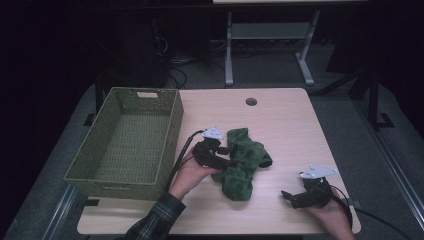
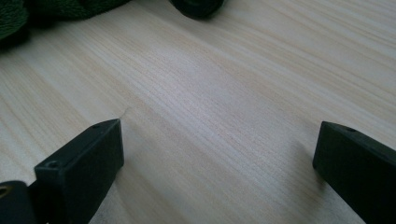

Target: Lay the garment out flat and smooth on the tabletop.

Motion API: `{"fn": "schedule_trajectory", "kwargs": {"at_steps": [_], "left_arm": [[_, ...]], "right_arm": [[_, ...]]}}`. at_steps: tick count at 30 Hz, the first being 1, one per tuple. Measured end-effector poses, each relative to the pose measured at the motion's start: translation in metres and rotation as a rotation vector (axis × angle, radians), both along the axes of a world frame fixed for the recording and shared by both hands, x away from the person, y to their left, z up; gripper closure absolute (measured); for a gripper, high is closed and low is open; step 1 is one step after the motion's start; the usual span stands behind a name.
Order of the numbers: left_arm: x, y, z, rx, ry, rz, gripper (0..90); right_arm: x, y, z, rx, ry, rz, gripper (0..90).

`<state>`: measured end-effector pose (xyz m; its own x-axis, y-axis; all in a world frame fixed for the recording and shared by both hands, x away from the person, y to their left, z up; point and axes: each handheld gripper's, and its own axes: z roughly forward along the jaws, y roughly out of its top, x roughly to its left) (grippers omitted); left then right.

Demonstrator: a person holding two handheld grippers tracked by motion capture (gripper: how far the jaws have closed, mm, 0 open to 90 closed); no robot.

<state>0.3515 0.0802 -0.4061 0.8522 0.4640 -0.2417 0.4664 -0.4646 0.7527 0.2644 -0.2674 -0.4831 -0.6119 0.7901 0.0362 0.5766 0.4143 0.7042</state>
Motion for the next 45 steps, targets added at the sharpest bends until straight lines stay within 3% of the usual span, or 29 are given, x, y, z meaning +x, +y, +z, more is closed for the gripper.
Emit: {"fn": "schedule_trajectory", "kwargs": {"at_steps": [6, 7, 9, 15, 18, 26, 32, 40, 45], "left_arm": [[-0.011, 0.021, -0.007, -0.001, -0.022, 0.040, 35.0], [-0.013, 0.023, -0.008, -0.003, -0.020, 0.049, 35.0], [-0.016, 0.029, -0.010, -0.005, -0.028, 0.066, 35.0], [-0.023, 0.040, -0.014, -0.009, -0.029, 0.107, 35.0], [-0.024, 0.043, -0.017, 0.010, -0.028, 0.119, 35.5], [-0.021, 0.044, -0.023, 0.046, -0.029, 0.140, 38.6], [-0.015, 0.039, -0.033, 0.081, -0.034, 0.147, 40.0], [-0.007, 0.035, -0.047, 0.116, -0.002, 0.133, 41.1], [-0.004, 0.029, -0.058, 0.141, 0.025, 0.119, 50.6]], "right_arm": [[0.001, 0.002, 0.006, 0.012, 0.026, 0.016, 9.3], [0.000, 0.003, 0.008, 0.015, 0.019, 0.029, 13.9], [-0.002, 0.005, 0.013, 0.024, 0.008, 0.044, 14.2], [-0.005, 0.012, 0.026, 0.082, -0.005, 0.079, 18.4], [-0.004, 0.019, 0.033, 0.121, -0.009, 0.114, 20.6], [0.004, 0.047, 0.053, 0.177, -0.023, 0.213, 30.2], [0.010, 0.073, 0.059, 0.174, -0.031, 0.287, 35.2], [0.016, 0.096, 0.065, 0.173, -0.041, 0.352, 38.9], [0.021, 0.115, 0.069, 0.168, -0.034, 0.393, 40.5]]}}
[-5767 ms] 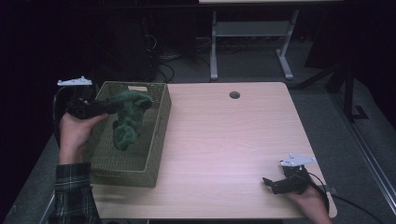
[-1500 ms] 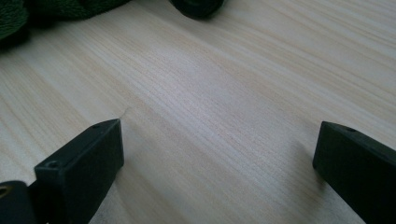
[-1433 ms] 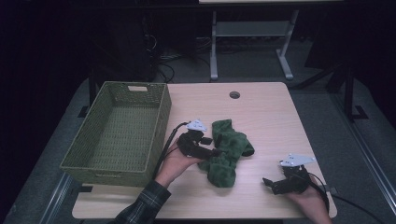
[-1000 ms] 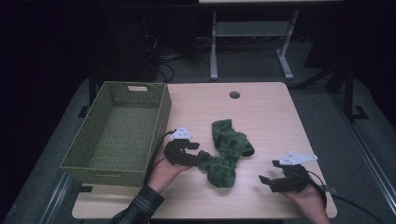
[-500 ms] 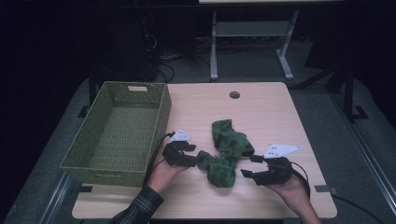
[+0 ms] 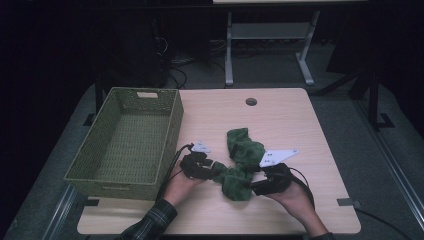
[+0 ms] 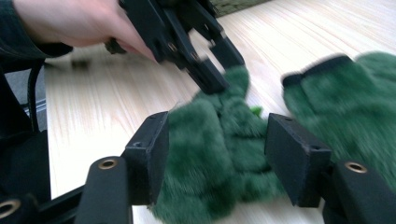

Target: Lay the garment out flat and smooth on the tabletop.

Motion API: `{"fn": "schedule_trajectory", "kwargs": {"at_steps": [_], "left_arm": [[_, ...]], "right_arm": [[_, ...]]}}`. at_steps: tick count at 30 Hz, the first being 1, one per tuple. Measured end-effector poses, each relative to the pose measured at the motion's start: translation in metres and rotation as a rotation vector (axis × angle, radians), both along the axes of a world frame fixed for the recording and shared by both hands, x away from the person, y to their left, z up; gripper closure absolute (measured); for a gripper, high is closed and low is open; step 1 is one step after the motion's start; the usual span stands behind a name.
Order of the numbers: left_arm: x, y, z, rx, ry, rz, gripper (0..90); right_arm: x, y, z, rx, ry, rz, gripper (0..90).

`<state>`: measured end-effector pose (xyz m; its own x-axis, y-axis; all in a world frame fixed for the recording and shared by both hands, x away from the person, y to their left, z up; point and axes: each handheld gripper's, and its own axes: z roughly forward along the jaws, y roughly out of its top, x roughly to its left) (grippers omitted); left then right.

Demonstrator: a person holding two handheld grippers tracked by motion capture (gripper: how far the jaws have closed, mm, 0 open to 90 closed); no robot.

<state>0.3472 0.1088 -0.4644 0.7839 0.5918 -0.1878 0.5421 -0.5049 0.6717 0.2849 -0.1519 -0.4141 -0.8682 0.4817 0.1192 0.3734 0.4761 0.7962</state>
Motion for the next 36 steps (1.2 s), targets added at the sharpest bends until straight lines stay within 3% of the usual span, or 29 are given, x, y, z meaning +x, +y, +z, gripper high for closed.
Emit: {"fn": "schedule_trajectory", "kwargs": {"at_steps": [5, 9, 12, 16, 19, 22, 29, 34, 36], "left_arm": [[-0.002, -0.006, 0.000, 0.030, -0.014, -0.032, 69.2], [-0.002, -0.008, 0.001, 0.043, -0.014, -0.040, 74.8], [-0.001, -0.008, 0.000, 0.025, -0.004, -0.031, 75.3], [-0.001, -0.007, 0.001, 0.035, -0.001, -0.041, 75.4], [-0.001, -0.007, 0.000, 0.035, -0.002, -0.042, 75.4], [-0.001, -0.006, 0.001, 0.037, 0.001, -0.043, 75.4], [-0.001, -0.007, 0.001, 0.036, -0.002, -0.041, 75.4], [-0.001, -0.007, 0.001, 0.040, -0.003, -0.044, 75.8], [-0.001, -0.007, 0.000, 0.037, -0.003, -0.041, 76.0]], "right_arm": [[0.006, 0.019, 0.002, -0.009, -0.008, 0.034, 44.9], [0.007, 0.033, 0.002, -0.022, -0.017, 0.058, 49.9], [0.005, 0.043, -0.002, -0.050, -0.013, 0.075, 54.1], [0.001, 0.054, -0.009, -0.074, 0.001, 0.105, 57.3], [0.001, 0.060, -0.018, -0.135, -0.014, 0.118, 58.3], [0.002, 0.064, -0.027, -0.175, -0.014, 0.115, 61.2], [0.000, 0.069, -0.038, -0.209, -0.010, 0.097, 68.7], [-0.001, 0.073, -0.043, -0.260, -0.045, 0.103, 85.4], [-0.001, 0.073, -0.042, -0.252, -0.038, 0.101, 87.4]]}}
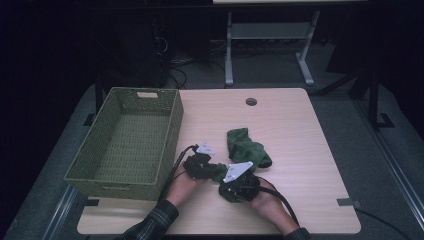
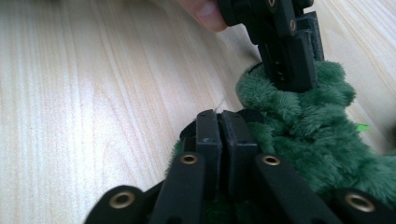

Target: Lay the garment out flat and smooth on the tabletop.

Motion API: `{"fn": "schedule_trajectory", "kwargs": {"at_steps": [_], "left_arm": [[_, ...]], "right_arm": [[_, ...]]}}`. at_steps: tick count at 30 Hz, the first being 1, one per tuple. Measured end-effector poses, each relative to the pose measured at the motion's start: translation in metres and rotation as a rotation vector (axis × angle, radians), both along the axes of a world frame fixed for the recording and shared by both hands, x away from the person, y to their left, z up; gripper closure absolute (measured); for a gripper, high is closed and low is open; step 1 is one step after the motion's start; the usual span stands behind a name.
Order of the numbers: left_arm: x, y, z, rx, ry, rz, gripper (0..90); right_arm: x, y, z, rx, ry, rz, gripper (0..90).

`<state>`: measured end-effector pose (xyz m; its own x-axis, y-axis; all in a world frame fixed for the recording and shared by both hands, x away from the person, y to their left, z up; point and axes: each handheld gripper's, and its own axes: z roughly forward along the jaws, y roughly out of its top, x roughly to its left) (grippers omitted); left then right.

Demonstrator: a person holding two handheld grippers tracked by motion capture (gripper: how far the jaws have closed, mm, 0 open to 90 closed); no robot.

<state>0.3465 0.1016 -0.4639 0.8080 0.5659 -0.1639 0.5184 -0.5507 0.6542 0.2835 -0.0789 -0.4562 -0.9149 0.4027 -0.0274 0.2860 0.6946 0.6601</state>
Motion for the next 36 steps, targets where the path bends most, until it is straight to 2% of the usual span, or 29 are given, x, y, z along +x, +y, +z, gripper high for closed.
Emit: {"fn": "schedule_trajectory", "kwargs": {"at_steps": [2, 4, 5, 10, 11, 15, 19, 23, 26, 29, 34, 36], "left_arm": [[-0.001, -0.001, 0.000, -0.007, 0.000, 0.009, 76.2], [0.000, -0.001, 0.000, -0.002, 0.000, 0.005, 76.3], [0.000, -0.001, 0.001, 0.003, 0.001, 0.003, 76.4], [-0.001, -0.001, 0.000, 0.003, 0.001, 0.004, 77.3], [-0.001, -0.001, 0.000, 0.002, 0.000, 0.006, 77.4], [-0.001, -0.001, 0.000, -0.001, 0.001, 0.008, 78.0], [0.000, -0.001, 0.000, -0.002, 0.007, 0.008, 78.8], [0.001, 0.001, 0.001, 0.021, 0.007, -0.010, 79.0], [0.000, 0.001, 0.001, 0.019, 0.010, -0.006, 78.9], [0.000, 0.000, 0.000, -0.001, 0.017, 0.008, 79.0], [0.000, 0.002, 0.000, -0.001, 0.023, 0.003, 78.9], [0.000, 0.003, 0.000, -0.007, 0.031, 0.007, 78.8]], "right_arm": [[0.000, -0.002, 0.001, 0.008, 0.007, -0.003, 88.1], [-0.001, -0.005, 0.006, 0.040, 0.004, -0.009, 88.1], [0.000, -0.007, 0.008, 0.044, -0.013, -0.002, 88.1], [-0.002, -0.025, 0.025, 0.109, -0.032, -0.036, 88.3], [-0.003, -0.029, 0.028, 0.125, -0.025, -0.050, 88.3], [-0.007, -0.050, 0.039, 0.186, -0.028, -0.090, 88.3], [-0.013, -0.082, 0.046, 0.228, -0.039, -0.128, 88.3], [-0.020, -0.116, 0.042, 0.242, -0.029, -0.180, 88.3], [-0.024, -0.138, 0.036, 0.258, -0.023, -0.210, 88.3], [-0.031, -0.158, 0.029, 0.272, -0.017, -0.235, 88.4], [-0.042, -0.181, 0.014, 0.244, 0.028, -0.282, 89.4], [-0.046, -0.189, 0.009, 0.215, 0.028, -0.310, 89.3]]}}
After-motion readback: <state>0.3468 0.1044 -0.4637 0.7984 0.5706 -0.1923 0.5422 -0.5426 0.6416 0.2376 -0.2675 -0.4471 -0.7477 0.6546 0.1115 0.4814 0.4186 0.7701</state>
